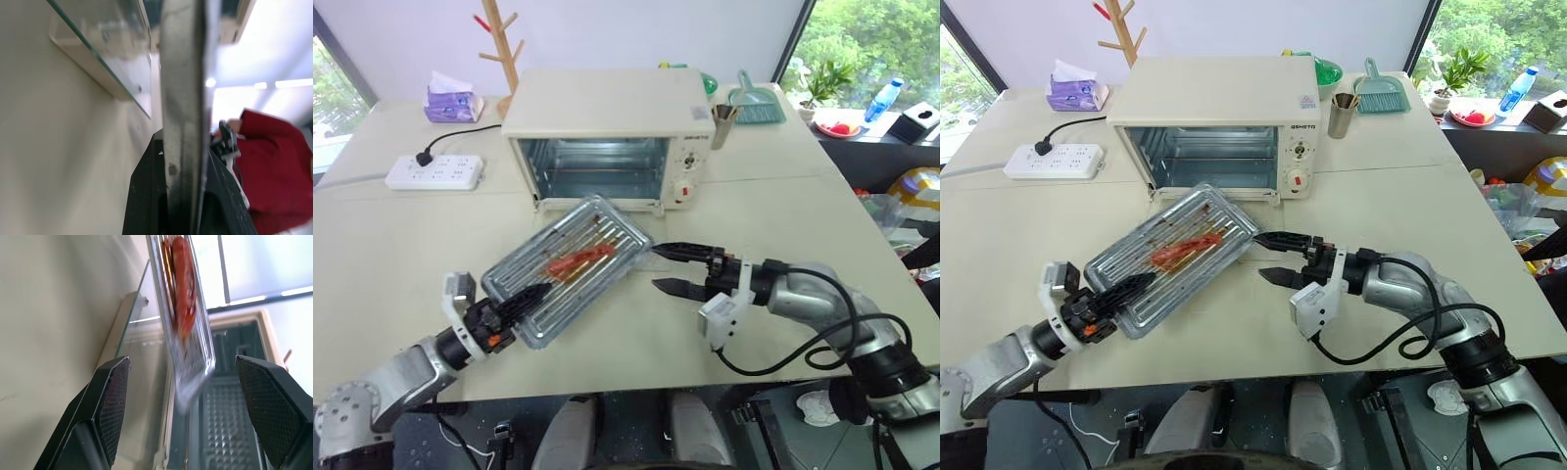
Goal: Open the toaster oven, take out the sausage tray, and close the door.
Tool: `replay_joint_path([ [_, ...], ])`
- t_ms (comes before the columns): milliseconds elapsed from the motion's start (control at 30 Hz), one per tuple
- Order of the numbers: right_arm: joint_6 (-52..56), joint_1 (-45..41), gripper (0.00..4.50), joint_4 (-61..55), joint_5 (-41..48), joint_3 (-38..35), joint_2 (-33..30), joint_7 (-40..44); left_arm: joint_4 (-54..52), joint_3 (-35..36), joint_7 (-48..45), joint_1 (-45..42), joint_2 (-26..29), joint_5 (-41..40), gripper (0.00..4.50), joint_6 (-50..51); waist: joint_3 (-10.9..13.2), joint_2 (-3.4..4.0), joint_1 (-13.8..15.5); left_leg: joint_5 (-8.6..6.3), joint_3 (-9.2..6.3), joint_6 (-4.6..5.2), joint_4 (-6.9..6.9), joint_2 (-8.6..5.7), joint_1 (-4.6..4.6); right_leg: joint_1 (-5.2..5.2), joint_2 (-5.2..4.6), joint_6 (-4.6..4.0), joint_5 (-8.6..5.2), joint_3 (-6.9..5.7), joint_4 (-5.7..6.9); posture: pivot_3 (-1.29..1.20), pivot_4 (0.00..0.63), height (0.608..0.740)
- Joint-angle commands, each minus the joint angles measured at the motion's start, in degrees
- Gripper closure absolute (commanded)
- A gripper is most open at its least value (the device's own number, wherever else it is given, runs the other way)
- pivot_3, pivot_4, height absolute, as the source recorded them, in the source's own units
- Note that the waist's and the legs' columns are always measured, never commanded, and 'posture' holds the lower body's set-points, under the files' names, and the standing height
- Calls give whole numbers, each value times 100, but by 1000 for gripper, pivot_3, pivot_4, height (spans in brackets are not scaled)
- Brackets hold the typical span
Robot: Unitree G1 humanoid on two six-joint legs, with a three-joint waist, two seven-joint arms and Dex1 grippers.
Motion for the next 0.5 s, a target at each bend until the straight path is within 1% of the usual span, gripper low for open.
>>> replay_joint_path([
  [33, 307, 121, 1005, 53, 552, -345, -105, 119, -541, 608, 94, 369, -260, -116, 4500, -378, 0, 0, -5, -1, 1, 1, 0, 0, 0, 0, 0, 0, 0, 0, -2, 0, 150, 740],
  [167, 708, 149, 1005, 438, 854, -477, -28, 226, -1062, 1039, 237, 1039, -641, -116, 4500, -860, 0, -1, -2, -4, 5, 6, -2, 6, 0, 6, -1, -1, 1, 1, -16, 0, 150, 740],
  [400, 778, -152, 1005, 1423, 840, -377, 183, 311, -1593, 1592, 319, 1713, -1253, -116, 4500, -1704, 0, -2, 15, -8, 5, 12, 1, 9, -1, 31, 1, -8, 6, -5, -52, 0, 150, 740],
  [433, 778, -233, 1241, 1636, 829, -320, 256, 345, -1592, 1733, 317, 1742, -1364, -116, 4500, -1857, 0, -2, 13, -10, 5, 15, 1, 9, 0, 34, 1, -9, 7, -5, -57, 0, 150, 740],
  [500, 769, -376, 1861, 1966, 768, -200, 379, 429, -1560, 1884, 383, 1711, -1569, -116, 4500, -2137, 0, -3, 8, -14, 6, 22, 3, 9, 3, 43, 1, -9, 7, -6, -64, 0, 150, 740],
])
